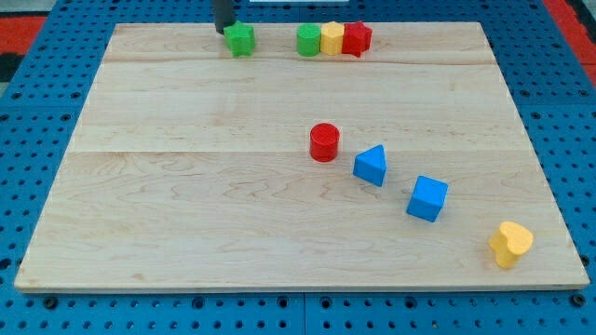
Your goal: Move the green star towards the green circle
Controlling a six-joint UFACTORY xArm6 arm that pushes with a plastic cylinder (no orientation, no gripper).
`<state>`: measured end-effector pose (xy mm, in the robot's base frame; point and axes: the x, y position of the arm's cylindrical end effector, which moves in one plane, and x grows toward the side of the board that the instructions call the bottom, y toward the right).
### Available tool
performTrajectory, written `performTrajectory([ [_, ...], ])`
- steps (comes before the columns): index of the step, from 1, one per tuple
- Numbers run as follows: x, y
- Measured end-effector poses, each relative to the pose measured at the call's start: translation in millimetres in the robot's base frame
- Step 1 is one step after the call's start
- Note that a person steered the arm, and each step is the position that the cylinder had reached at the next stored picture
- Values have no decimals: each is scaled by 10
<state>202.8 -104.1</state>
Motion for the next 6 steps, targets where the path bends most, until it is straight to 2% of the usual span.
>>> performTrajectory([
  [1,77,99],
  [2,6,-127],
  [3,212,-409],
  [4,469,-378],
  [6,358,-4],
])
